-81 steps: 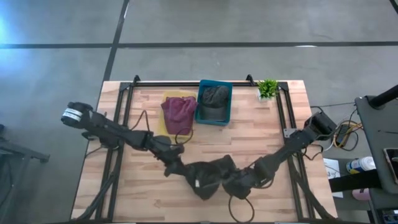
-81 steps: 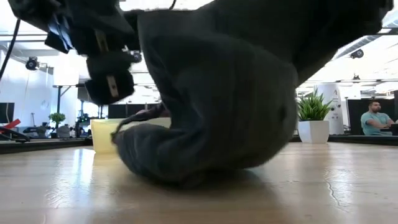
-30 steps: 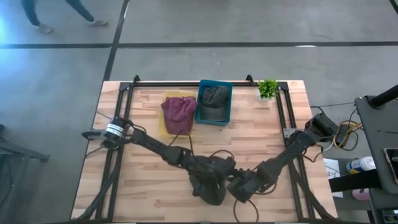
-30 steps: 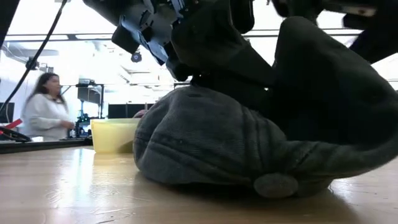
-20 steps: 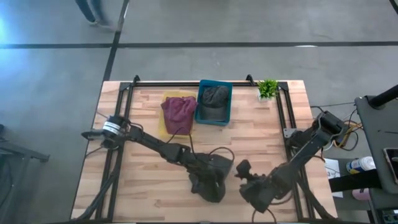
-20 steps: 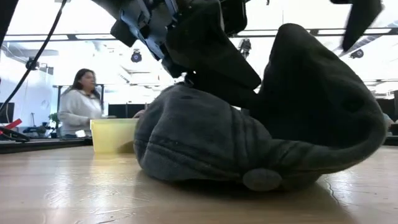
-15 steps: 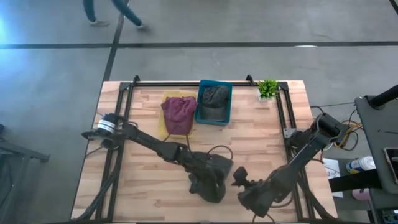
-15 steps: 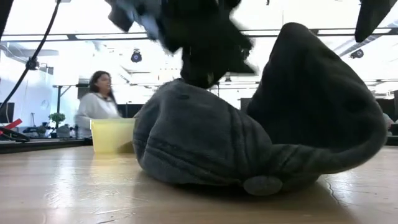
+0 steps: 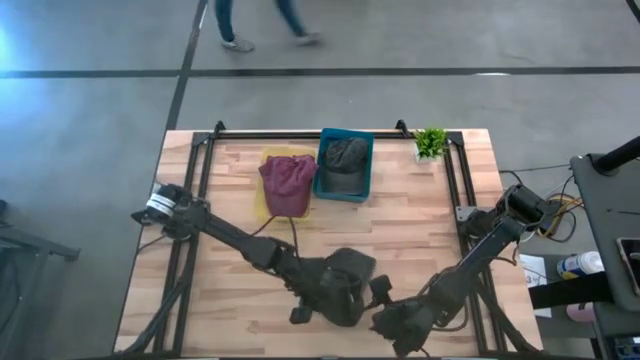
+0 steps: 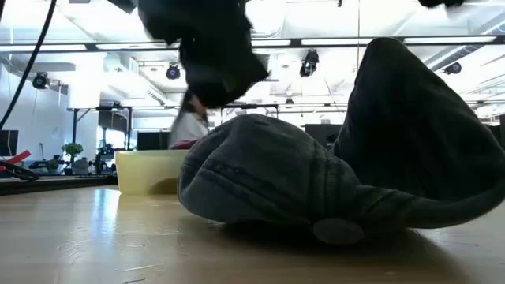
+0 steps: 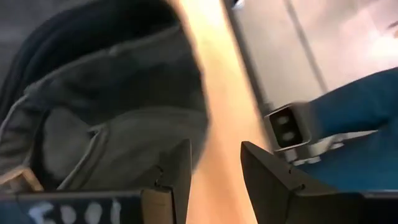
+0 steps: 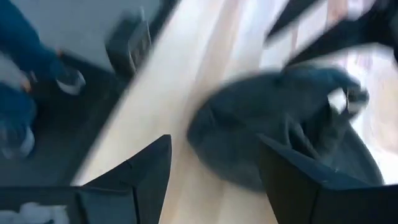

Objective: Pick & Place hat
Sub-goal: Put the gray cap into the blue bin

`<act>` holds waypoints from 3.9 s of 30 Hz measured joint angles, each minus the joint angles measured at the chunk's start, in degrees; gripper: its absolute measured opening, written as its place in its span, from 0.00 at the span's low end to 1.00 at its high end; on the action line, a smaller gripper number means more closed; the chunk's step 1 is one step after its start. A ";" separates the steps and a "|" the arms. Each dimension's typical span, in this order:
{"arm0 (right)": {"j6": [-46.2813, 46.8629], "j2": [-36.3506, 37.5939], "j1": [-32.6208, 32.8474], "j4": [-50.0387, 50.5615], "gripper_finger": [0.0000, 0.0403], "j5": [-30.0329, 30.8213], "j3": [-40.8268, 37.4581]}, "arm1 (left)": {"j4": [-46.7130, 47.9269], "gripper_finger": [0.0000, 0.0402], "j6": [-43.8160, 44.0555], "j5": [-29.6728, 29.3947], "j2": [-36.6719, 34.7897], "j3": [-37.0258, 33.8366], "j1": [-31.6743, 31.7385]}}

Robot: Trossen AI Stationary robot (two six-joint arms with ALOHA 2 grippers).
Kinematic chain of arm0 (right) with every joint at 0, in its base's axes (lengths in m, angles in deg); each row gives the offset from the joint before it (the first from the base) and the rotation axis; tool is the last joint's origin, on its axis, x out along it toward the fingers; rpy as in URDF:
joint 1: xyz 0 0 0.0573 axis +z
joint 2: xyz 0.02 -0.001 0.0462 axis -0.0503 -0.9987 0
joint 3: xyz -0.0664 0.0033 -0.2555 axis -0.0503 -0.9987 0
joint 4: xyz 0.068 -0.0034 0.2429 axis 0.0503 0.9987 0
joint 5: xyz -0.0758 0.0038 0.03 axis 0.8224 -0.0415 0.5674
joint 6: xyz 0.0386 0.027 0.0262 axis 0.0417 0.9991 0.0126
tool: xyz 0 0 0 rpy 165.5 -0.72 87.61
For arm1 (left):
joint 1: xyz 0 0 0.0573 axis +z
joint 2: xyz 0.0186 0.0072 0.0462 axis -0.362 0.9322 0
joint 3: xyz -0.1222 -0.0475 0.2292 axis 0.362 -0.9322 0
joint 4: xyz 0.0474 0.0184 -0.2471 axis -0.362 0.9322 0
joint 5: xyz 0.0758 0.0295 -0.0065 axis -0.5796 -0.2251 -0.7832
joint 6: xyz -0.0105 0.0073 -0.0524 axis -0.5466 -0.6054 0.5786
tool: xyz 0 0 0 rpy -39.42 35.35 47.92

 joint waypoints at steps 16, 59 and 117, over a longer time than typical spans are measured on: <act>12.27 -10.66 -9.59 -5.67 0.55 -5.24 9.46 | 0.43 0.33 -2.27 -2.19 2.00 -8.27 1.15; 13.72 -33.69 -8.70 15.89 0.55 2.72 34.26 | -12.33 0.33 -29.67 -11.80 -8.76 -26.75 -5.47; 35.46 6.05 -23.10 26.80 0.03 2.58 18.75 | 11.75 0.33 -6.90 -28.74 -35.79 -17.92 -6.82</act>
